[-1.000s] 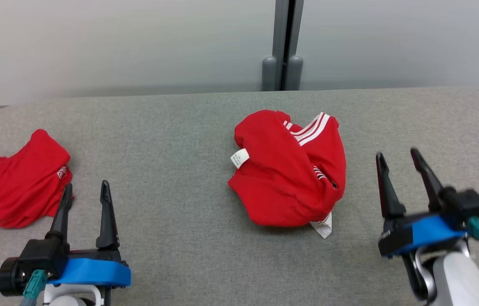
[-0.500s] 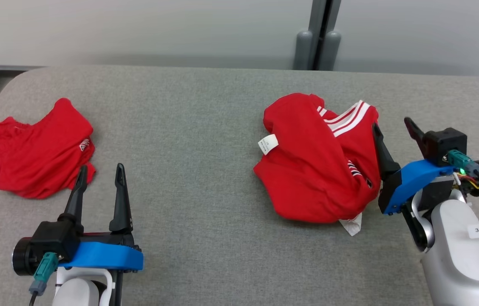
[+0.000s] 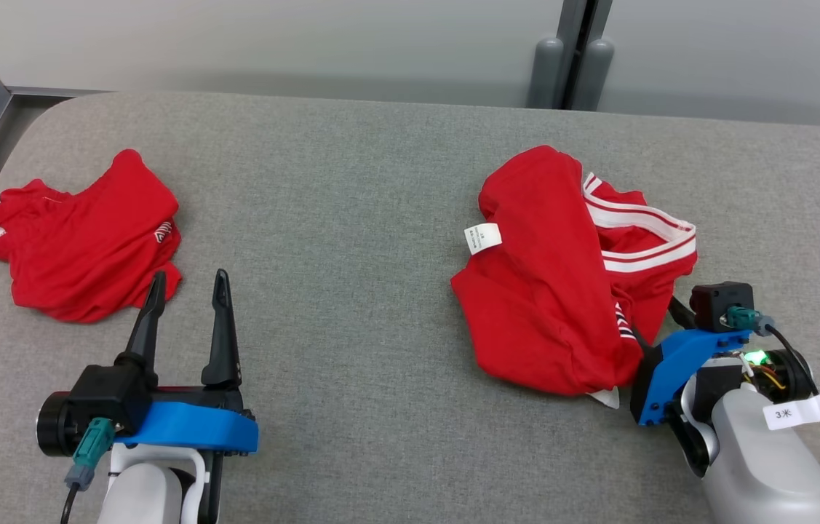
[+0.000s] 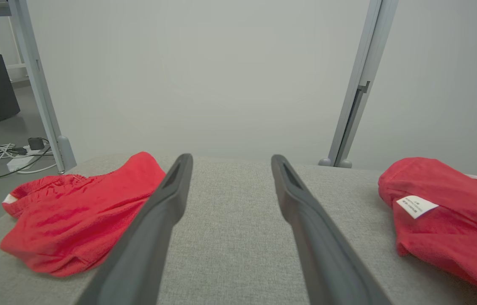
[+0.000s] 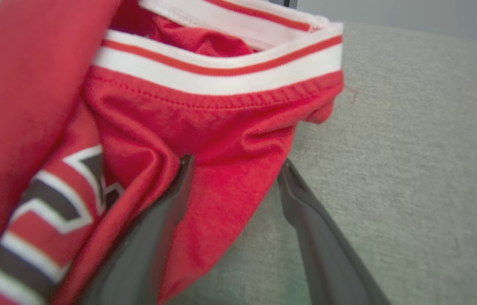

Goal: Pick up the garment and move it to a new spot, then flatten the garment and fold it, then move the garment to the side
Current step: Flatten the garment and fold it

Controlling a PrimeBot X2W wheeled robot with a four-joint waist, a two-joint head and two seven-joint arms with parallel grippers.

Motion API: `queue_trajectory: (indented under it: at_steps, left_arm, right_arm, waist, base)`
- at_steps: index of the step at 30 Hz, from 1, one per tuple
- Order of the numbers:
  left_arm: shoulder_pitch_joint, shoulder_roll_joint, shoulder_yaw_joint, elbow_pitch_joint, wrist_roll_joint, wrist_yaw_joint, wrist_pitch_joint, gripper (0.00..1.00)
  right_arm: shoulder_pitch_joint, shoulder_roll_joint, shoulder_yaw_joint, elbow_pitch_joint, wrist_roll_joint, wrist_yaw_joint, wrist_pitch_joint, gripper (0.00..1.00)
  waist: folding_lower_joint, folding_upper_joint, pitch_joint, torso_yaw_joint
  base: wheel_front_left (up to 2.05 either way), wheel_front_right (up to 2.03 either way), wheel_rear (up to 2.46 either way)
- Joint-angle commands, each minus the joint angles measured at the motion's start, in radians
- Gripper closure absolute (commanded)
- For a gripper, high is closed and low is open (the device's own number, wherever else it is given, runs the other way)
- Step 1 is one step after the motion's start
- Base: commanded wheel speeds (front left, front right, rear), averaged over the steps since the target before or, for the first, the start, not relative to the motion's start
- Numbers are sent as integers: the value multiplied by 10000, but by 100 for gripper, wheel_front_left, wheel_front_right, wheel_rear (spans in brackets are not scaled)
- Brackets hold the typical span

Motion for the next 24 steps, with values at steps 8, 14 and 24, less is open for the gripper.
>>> queue_trajectory:
  at_steps: [8,14,24]
  left_arm:
    - [-98,-49,-30,149,107,-102,-30,0]
    - [115,-75,127,188,101,-120,-30,0]
    - [301,-128,198,128,154,-148,-30,0]
  right_arm:
    - [-622,177,224,1386,637,5,-488,100]
    - [-574,-427,-224,1573,875,4,-1504,100]
    - [54,-2030,-1922,549,1024,5,-2131,100]
  waist:
    - [-1,-1,-22,49]
    - [-1,-1,-323,-224]
    - [-1,-1,-659,-603]
  base:
    - [0,0,0]
    - [0,0,0]
    - [0,0,0]
